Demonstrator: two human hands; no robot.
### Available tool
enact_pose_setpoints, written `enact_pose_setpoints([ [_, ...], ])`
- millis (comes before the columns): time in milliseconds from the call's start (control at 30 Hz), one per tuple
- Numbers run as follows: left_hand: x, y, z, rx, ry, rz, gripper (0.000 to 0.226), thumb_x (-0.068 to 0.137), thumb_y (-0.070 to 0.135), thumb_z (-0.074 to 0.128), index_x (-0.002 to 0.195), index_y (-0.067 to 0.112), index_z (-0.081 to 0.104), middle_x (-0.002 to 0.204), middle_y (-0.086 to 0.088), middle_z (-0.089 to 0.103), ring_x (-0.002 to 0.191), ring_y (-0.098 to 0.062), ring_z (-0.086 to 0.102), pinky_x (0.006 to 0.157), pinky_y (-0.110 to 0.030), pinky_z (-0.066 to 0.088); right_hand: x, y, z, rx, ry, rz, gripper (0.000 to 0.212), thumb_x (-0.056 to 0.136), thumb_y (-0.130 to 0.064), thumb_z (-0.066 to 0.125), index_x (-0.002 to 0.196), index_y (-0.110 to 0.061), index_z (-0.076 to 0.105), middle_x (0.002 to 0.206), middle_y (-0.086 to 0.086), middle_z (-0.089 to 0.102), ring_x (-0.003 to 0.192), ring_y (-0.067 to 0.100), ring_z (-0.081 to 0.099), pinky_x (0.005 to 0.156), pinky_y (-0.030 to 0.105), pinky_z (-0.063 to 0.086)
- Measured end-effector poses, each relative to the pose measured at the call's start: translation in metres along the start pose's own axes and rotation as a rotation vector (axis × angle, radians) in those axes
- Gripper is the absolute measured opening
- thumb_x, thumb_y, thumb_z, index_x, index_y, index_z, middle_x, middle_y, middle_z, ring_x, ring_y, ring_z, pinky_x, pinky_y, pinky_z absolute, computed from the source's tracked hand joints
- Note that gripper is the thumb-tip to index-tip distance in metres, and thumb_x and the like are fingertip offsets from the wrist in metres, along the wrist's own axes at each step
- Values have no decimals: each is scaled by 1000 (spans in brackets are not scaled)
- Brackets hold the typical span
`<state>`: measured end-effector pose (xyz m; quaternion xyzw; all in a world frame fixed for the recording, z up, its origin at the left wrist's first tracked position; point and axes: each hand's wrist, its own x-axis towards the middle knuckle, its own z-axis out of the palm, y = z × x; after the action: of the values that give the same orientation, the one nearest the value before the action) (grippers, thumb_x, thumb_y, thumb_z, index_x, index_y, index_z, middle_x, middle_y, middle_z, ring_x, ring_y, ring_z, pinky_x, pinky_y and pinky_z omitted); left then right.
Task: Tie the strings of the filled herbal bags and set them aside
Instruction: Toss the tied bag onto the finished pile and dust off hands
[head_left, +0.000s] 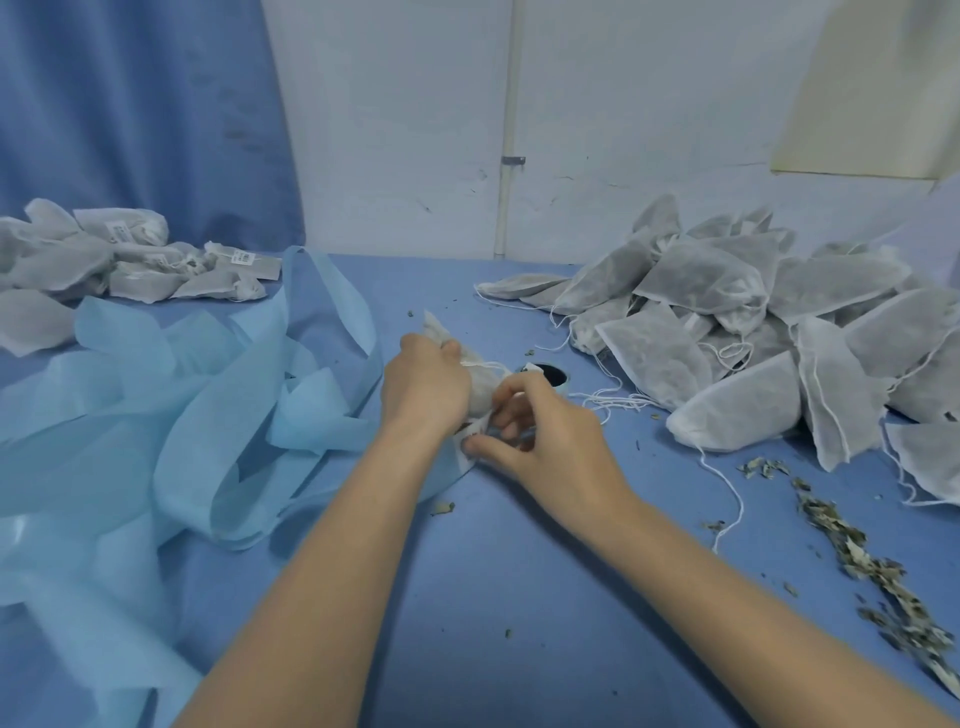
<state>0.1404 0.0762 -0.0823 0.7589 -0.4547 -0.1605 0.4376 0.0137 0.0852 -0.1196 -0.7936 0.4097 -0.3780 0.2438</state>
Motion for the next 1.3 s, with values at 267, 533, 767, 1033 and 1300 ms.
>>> enact_pose_setpoints([
  [267,1,-1,2,-65,5,2,36,101,30,37,114,-1,48,117,-19,57,110,-33,51,73,-30,30,-4,3,12,82,216,88,26,68,-33,85,81,-26,64,76,-12,63,65,1,55,68,12,45],
  [533,-6,2,4,-21,24,72,33,101,31,37,111,0,47,118,-20,56,111,-34,50,72,-30,27,-9,1,11,150,276,97,21,66,-26,86,66,-31,66,65,-19,65,62,-7,58,62,4,40],
  [767,-9,5,3,-33,2,79,34,101,32,37,112,1,46,118,-19,55,110,-34,51,73,-31,30,-7,0,11,192,277,137,25,64,-25,88,60,-34,64,61,-26,64,57,-5,59,63,8,44],
  [1033,-14,7,3,-47,16,114,25,101,32,36,100,8,42,113,-18,57,105,-34,51,70,-30,28,-8,-1,11,185,294,159,26,63,-30,88,65,-36,63,55,-31,60,58,-9,59,65,4,43],
  [1300,-15,6,3,-79,40,112,23,100,31,37,99,9,42,116,-20,56,101,-32,51,62,-25,22,-9,0,10,166,299,121,12,68,-27,85,74,-23,76,62,-17,64,59,-6,58,65,6,42],
])
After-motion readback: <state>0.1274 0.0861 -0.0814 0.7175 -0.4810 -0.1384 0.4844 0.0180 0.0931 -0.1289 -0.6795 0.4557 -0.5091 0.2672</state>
